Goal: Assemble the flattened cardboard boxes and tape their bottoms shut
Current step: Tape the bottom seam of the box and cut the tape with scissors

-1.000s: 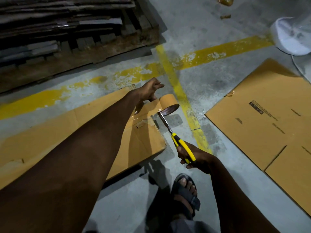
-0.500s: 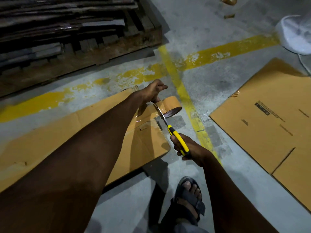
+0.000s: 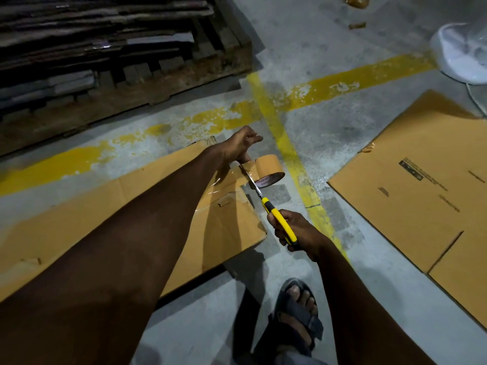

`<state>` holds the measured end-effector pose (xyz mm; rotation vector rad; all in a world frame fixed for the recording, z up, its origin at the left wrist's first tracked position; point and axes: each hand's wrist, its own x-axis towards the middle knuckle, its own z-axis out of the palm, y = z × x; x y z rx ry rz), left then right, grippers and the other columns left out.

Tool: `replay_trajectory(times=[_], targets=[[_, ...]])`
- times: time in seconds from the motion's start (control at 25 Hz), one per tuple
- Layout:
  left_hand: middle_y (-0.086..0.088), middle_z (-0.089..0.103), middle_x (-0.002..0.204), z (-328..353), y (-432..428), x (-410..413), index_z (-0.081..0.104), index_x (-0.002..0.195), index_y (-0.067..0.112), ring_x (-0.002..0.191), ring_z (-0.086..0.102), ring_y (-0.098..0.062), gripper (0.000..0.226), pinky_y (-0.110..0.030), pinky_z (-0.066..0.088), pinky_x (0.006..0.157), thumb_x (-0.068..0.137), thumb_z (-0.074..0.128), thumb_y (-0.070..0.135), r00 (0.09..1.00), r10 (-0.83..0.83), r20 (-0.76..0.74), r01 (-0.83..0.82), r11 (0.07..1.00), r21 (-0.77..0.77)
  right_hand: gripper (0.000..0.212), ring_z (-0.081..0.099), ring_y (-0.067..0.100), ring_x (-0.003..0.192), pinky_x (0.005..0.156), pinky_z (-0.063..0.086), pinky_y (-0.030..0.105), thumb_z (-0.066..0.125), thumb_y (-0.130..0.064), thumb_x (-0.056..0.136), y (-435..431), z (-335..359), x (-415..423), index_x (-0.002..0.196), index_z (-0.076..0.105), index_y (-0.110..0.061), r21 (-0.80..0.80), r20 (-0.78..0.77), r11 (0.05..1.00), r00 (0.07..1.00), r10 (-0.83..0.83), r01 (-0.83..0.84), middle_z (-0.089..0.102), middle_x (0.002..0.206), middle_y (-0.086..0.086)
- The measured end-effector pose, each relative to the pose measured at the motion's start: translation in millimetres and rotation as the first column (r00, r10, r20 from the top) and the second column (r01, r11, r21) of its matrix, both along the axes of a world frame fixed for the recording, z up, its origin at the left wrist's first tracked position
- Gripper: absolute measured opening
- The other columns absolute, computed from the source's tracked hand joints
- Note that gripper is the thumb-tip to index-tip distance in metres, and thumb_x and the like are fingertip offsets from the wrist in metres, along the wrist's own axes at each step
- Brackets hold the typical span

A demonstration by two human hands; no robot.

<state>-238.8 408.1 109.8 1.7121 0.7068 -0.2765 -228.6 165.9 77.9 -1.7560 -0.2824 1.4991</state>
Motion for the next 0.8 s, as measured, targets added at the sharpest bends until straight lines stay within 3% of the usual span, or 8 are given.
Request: replay_trajectory(times=[0.08, 0.16, 0.24, 0.4, 0.52, 0.6, 0.68, 0.8], targets=[[-0.016, 0.041, 0.118, -2, 2, 0, 0.024, 0.141, 0.002, 0.065, 0.046, -0.025, 0.042, -0.034, 0.039, 0.066, 0.101, 0.028, 0.013, 0.999, -0.012, -0.036, 0.011, 1.0, -0.011, 0.035, 0.04, 0.018, 0.062, 0.055, 0.024, 0.027, 0.067, -0.056, 0.07, 0, 2, -2, 0.082, 0.052, -0.027, -0.01, -0.041, 1.0, 0.999, 0.004, -0.004, 0.043, 0.067, 0.0], [-0.022, 0.043, 0.135, -3, 2, -1, 0.024, 0.138, 0.0, 0.064, 0.044, -0.024, 0.04, -0.035, 0.039, 0.067, 0.1, 0.032, 0.01, 1.0, 0.02, 0.013, -0.02, 1.0, 0.007, 0.021, 0.045, 0.02, 0.076, 0.065, 0.036, 0.032, 0.06, -0.057, 0.088, -2, 4, -5, 0.092, 0.053, -0.038, -0.023, -0.089, 0.998, 0.995, 0.052, -0.054, 0.047, 0.081, 0.001], [-0.017, 0.035, 0.15, -3, 2, -1, 0.024, 0.137, 0.001, 0.061, 0.041, -0.022, 0.037, -0.033, 0.038, 0.062, 0.101, 0.028, 0.002, 0.997, 0.054, 0.056, -0.054, 0.999, -0.006, 0.018, 0.048, 0.022, 0.087, 0.079, 0.041, 0.037, 0.047, -0.057, 0.095, -3, 5, -7, 0.105, 0.053, -0.043, -0.037, -0.104, 0.995, 0.991, 0.085, -0.09, 0.049, 0.095, 0.003], [-0.015, 0.032, 0.153, -4, 3, 1, 0.027, 0.137, 0.005, 0.062, 0.044, -0.023, 0.036, -0.034, 0.037, 0.063, 0.101, 0.023, 0.004, 0.998, 0.051, 0.042, -0.049, 0.998, -0.037, 0.055, 0.051, 0.023, 0.089, 0.088, 0.044, 0.042, 0.049, -0.07, 0.076, 6, 5, -9, 0.122, 0.049, -0.039, -0.049, -0.073, 0.997, 0.995, 0.063, -0.067, 0.05, 0.1, 0.005], [-0.013, 0.033, 0.153, 0, 2, -1, 0.026, 0.121, 0.015, 0.061, 0.047, -0.024, 0.023, -0.032, 0.04, 0.063, 0.101, 0.023, 0.003, 0.997, 0.047, 0.058, -0.044, 0.998, -0.052, 0.07, 0.051, 0.021, 0.081, 0.081, 0.045, 0.039, 0.049, -0.076, 0.072, 11, -4, -7, 0.133, 0.046, -0.04, -0.065, -0.045, 0.997, 0.998, 0.044, -0.047, 0.052, 0.093, 0.002], [-0.012, 0.033, 0.153, 2, 0, -1, 0.025, 0.119, 0.017, 0.061, 0.047, -0.024, 0.022, -0.032, 0.039, 0.063, 0.101, 0.022, 0.004, 0.997, 0.05, 0.052, -0.047, 0.997, -0.061, 0.049, 0.042, 0.016, 0.065, 0.062, 0.034, 0.03, 0.053, -0.073, 0.082, 11, -10, -7, 0.121, 0.054, -0.042, -0.042, -0.04, 0.999, 0.999, 0.025, -0.027, 0.047, 0.077, -0.003], [-0.012, 0.035, 0.152, 3, 0, -1, 0.027, 0.118, 0.019, 0.066, 0.047, -0.025, 0.023, -0.034, 0.038, 0.068, 0.101, 0.025, 0.003, 0.997, 0.053, 0.048, -0.05, 0.998, -0.047, 0.018, 0.034, 0.014, 0.058, 0.055, 0.021, 0.028, 0.054, -0.058, 0.092, 12, -9, -9, 0.094, 0.059, -0.041, -0.013, -0.031, 1.0, 0.999, -0.021, 0.021, 0.043, 0.068, -0.003], [-0.013, 0.037, 0.15, 8, -4, -1, 0.03, 0.115, 0.016, 0.068, 0.044, -0.024, 0.02, -0.034, 0.038, 0.07, 0.101, 0.023, 0.004, 0.996, 0.083, 0.042, -0.079, 0.993, -0.082, 0.03, 0.036, 0.017, 0.054, 0.051, 0.02, 0.025, 0.057, -0.036, 0.097, 12, -14, -9, 0.067, 0.064, -0.034, 0.002, -0.011, 0.996, 0.996, -0.093, 0.093, 0.045, 0.066, 0.003]])
